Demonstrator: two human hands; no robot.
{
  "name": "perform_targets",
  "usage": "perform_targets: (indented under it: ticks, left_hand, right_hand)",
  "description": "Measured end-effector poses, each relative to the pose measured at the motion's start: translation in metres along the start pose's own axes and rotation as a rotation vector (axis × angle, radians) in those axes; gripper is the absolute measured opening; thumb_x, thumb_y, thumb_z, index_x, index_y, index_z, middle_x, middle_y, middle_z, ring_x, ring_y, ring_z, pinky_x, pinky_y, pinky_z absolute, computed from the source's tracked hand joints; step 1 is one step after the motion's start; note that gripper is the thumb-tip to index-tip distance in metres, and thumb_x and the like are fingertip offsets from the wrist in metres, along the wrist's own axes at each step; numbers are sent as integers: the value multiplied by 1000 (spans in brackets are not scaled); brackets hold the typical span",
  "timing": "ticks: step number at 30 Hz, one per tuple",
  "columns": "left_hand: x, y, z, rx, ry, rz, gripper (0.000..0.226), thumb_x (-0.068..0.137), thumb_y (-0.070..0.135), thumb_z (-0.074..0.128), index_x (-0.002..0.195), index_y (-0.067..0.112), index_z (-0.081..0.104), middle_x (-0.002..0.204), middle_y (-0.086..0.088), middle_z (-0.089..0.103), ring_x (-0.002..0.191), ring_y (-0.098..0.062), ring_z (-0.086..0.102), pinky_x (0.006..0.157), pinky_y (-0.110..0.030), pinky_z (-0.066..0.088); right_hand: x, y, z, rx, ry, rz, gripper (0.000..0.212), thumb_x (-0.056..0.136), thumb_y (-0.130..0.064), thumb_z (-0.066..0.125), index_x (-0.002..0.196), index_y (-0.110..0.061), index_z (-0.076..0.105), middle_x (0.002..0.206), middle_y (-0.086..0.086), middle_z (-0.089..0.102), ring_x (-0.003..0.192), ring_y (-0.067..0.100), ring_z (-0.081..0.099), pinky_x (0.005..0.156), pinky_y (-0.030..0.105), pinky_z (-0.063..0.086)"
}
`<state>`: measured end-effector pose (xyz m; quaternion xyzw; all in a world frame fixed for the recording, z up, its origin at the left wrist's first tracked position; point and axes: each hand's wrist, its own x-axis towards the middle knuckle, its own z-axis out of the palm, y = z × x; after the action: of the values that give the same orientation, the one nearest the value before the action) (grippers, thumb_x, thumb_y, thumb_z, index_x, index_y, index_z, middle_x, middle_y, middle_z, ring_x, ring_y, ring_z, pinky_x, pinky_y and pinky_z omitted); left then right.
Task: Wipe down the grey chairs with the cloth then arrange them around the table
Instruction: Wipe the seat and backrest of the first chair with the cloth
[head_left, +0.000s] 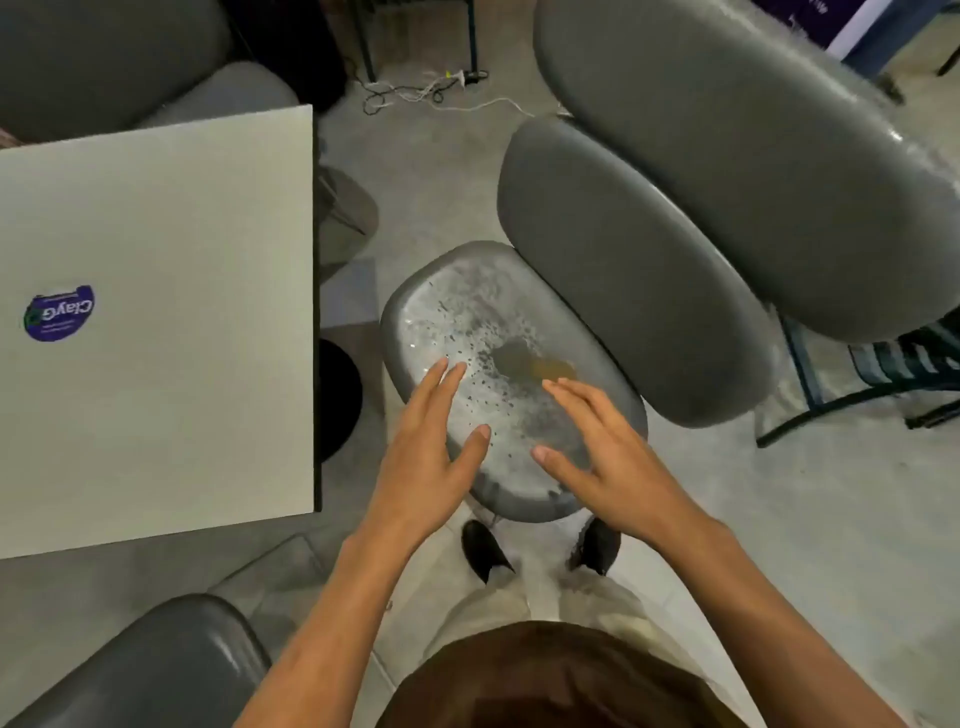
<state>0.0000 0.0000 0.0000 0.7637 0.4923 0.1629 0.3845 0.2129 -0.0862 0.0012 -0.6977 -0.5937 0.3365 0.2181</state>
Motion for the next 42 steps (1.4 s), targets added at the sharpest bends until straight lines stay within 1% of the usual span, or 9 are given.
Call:
perform_targets:
  ticks: [6,9,16,20,24,28,32,36,42]
  left_hand:
    - [-16,31,43,107,-107,79,69,103,42,56,161,36,21,169,20,9,153,6,4,116,-13,7]
    - [-25,51,68,119,-129,95,69,102,43,56,161,36,22,169,20,9,154,3,5,119,-20,12]
    - [-58,126,138,121,-85,46,68,101,44,56,160,39,23,168,20,10,153,1,10,119,-27,17]
    - [-75,161,178,75,-58,21,68,101,41,58,160,40,23,168,21,10,148,11,8,117,-20,15]
    - [-83,194,202,77,-30,42,67,102,45,56,159,45,20,167,25,8,147,12,8,113,-17,15]
    - [-73,219,210,80,-5,52,66,101,49,55,158,46,21,167,24,9,151,5,12,115,-23,19]
    - [-50,240,213,55,38,54,66,101,51,54,159,43,23,167,24,10,152,1,13,118,-30,21]
    - [-20,254,217,18,110,51,65,101,46,57,158,40,27,167,23,13,152,4,13,121,-28,21]
    - [37,272,222,-44,196,-18,64,101,45,57,157,45,27,166,25,12,152,6,9,124,-32,21]
  right_hand:
    - [-48,33,-22,17,54,40,69,98,-61,50,157,-40,22,160,-18,21,147,7,28,114,42,40]
    - [-77,52,-39,10,73,53,68,98,-60,51,157,-43,21,160,-19,22,147,6,28,115,39,38]
    - [-152,106,-94,14,101,55,69,97,-63,48,157,-42,23,159,-20,22,145,2,29,116,36,38]
    - [-188,134,-130,-13,99,54,66,98,-62,48,156,-43,24,158,-20,24,143,4,32,114,38,40]
    - [-208,150,-164,-54,115,36,65,99,-61,47,156,-45,22,157,-22,24,142,2,32,113,32,38]
    - [-209,157,-192,-75,128,11,64,99,-60,47,156,-47,21,156,-25,24,137,1,37,104,24,36]
    - [-193,165,-218,-57,139,-28,63,98,-59,49,155,-46,24,154,-28,24,136,-2,37,106,26,40]
    - [-158,177,-248,-78,151,-105,62,97,-60,48,154,-46,27,153,-27,26,140,-4,32,108,28,38]
    - [-92,182,-302,-141,90,-222,57,96,-60,48,150,-50,33,146,-33,30,115,-12,44,84,20,44]
